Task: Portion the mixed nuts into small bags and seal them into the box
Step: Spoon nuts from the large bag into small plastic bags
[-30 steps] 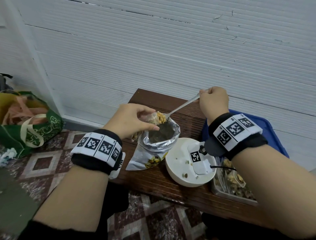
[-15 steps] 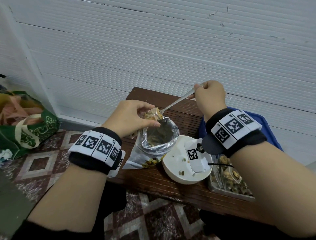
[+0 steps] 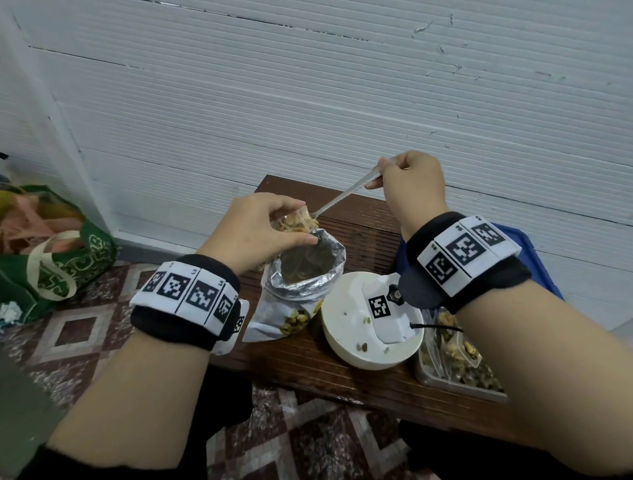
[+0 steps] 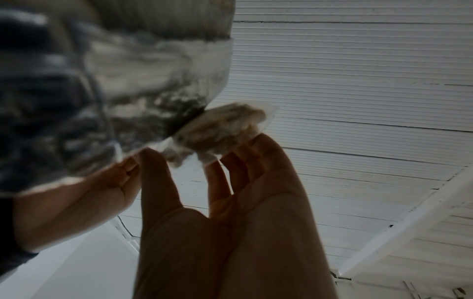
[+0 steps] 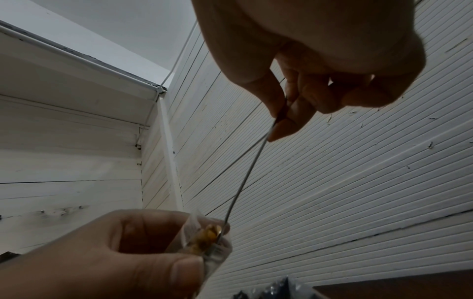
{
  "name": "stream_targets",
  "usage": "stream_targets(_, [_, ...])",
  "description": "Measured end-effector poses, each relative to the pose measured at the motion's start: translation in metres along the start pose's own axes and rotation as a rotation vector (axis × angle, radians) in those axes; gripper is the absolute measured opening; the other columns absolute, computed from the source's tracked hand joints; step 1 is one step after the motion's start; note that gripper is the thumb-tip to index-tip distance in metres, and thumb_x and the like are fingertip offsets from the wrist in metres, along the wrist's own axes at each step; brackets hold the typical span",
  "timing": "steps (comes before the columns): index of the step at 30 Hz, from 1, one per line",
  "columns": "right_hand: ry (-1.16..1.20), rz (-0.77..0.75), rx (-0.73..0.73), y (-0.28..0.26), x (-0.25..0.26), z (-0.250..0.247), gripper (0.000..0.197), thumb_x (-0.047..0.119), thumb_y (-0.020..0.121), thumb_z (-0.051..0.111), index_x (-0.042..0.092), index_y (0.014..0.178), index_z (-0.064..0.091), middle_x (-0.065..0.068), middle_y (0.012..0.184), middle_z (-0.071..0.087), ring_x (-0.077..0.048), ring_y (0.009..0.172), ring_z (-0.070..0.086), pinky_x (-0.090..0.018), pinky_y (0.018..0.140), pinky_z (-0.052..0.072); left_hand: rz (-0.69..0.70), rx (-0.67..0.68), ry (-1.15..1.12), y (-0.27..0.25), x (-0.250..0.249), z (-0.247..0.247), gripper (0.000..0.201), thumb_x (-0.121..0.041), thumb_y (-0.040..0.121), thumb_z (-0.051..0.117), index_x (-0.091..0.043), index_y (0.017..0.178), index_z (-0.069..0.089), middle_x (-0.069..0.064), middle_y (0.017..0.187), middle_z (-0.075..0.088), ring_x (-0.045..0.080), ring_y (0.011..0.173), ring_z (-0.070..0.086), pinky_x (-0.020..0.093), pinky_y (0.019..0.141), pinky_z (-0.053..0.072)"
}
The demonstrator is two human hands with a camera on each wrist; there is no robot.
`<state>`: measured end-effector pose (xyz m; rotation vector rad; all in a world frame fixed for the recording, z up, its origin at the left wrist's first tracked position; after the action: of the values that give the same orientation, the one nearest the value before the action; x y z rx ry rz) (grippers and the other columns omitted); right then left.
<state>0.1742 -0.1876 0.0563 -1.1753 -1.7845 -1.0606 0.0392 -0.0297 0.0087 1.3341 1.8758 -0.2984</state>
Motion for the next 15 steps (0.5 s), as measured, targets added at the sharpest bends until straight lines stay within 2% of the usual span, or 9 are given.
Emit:
stream_targets(2, [0.009,-0.011,0.004,-0.001,0.003,0.001,0.02,0.017,0.096,0.05,0.002,0.088,0.06,-0.021,0.095,0.069,-0.029,0.091,0.067,-0.019,0.059,0.044,0.01,-0.017,0.001,0.0,-0.002,-0.002,0.057,-0.043,0.066,0.082,-0.028,0.119,0.066,-0.016,0.102,0.061,-0.009,0.084,0.051,0.003,0.067,0.036])
stream_targets(6, [0.018,-0.036,0.002,-0.003,0.011,0.001,0.016,0.018,0.097,0.049,0.008,0.088,0.058,-0.011,0.084,0.071,-0.016,0.078,0.067,-0.016,0.059,0.043,0.018,-0.056,-0.036,0.001,-0.004,-0.003,0.055,-0.04,0.068,0.082,-0.026,0.118,0.066,-0.017,0.098,0.061,-0.011,0.081,0.05,0.002,0.066,0.038])
stream_targets(10, [0.11,-0.158,0.018,-0.007,0.03,0.0,0.022,0.016,0.096,0.052,0.017,0.075,0.051,0.003,0.072,0.064,-0.013,0.073,0.068,-0.024,0.07,0.053,0.02,-0.126,-0.091,0.002,-0.006,-0.006,0.049,-0.038,0.07,0.081,-0.025,0.115,0.067,-0.016,0.098,0.065,-0.011,0.087,0.054,-0.001,0.071,0.039])
stream_targets(12, [0.167,-0.282,0.06,-0.013,0.044,0.002,0.02,0.014,0.096,0.054,0.017,0.076,0.053,0.002,0.076,0.065,-0.011,0.071,0.068,-0.022,0.075,0.054,0.008,-0.164,-0.127,0.002,-0.006,-0.008,0.044,-0.039,0.071,0.08,-0.026,0.111,0.068,-0.018,0.094,0.065,-0.01,0.086,0.056,0.001,0.072,0.04])
stream_targets(15, [0.206,-0.42,0.068,-0.02,0.06,-0.002,0.012,0.012,0.095,0.054,0.01,0.085,0.058,-0.003,0.08,0.067,-0.011,0.073,0.068,-0.02,0.075,0.052,-0.035,-0.213,-0.159,0.002,0.0,-0.012,0.036,-0.041,0.073,0.078,-0.026,0.105,0.068,-0.016,0.091,0.065,-0.009,0.084,0.057,0.004,0.071,0.043])
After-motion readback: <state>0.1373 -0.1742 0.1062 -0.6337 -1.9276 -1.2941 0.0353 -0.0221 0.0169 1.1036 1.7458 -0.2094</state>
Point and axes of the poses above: each hand's wrist, its own y-axis towards the middle knuckle, its own z-axis out of the palm, x = y × z, the point moved 8 cm from there along y, towards the middle knuckle
